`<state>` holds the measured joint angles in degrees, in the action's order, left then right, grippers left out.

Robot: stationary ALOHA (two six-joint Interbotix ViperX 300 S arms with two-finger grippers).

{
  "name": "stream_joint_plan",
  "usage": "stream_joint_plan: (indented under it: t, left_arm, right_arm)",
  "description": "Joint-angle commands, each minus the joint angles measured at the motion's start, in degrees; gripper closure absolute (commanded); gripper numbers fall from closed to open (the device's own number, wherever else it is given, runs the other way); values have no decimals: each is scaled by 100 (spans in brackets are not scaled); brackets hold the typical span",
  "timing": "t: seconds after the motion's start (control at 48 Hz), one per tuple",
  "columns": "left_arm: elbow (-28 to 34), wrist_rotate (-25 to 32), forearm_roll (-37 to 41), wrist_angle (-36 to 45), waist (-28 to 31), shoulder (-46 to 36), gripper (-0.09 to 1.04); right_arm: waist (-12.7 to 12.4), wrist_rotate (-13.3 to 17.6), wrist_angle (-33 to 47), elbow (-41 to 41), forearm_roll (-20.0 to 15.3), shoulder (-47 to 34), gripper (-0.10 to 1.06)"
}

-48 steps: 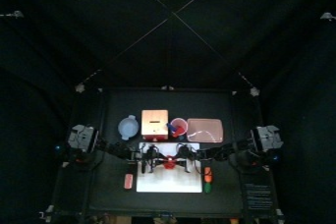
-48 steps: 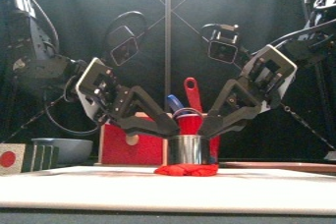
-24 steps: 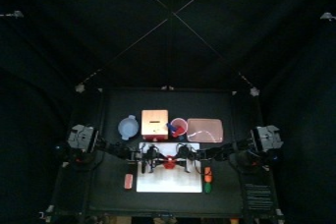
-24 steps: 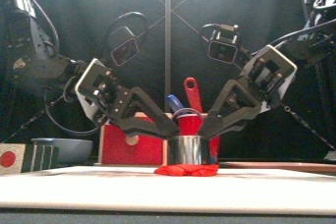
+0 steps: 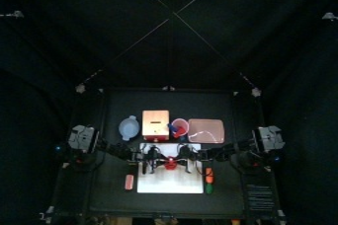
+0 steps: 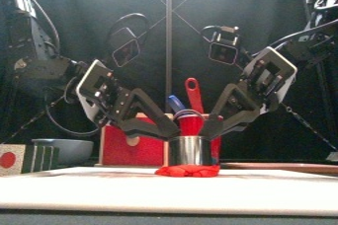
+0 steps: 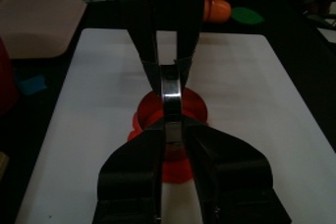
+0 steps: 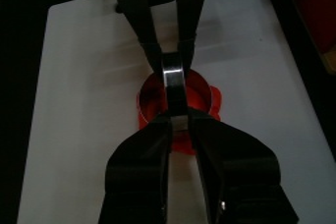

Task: Get the cutter from the drawer then cut the dough then place the extra dough in the bowl
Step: Cut the dough

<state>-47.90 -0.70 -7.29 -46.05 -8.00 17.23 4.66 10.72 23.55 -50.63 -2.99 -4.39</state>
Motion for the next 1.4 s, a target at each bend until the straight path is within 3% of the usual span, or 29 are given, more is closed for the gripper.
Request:
stream_joint_plan:
  t: [0.021, 1.396]
  left_arm:
    - [88, 0, 9, 9, -44, 9, 36]
    - [79, -26, -211, 202, -246, 220, 36]
  right_arm:
    - [26, 18, -9, 26, 0, 97, 43]
    - [246, 97, -316, -9, -114, -308, 43]
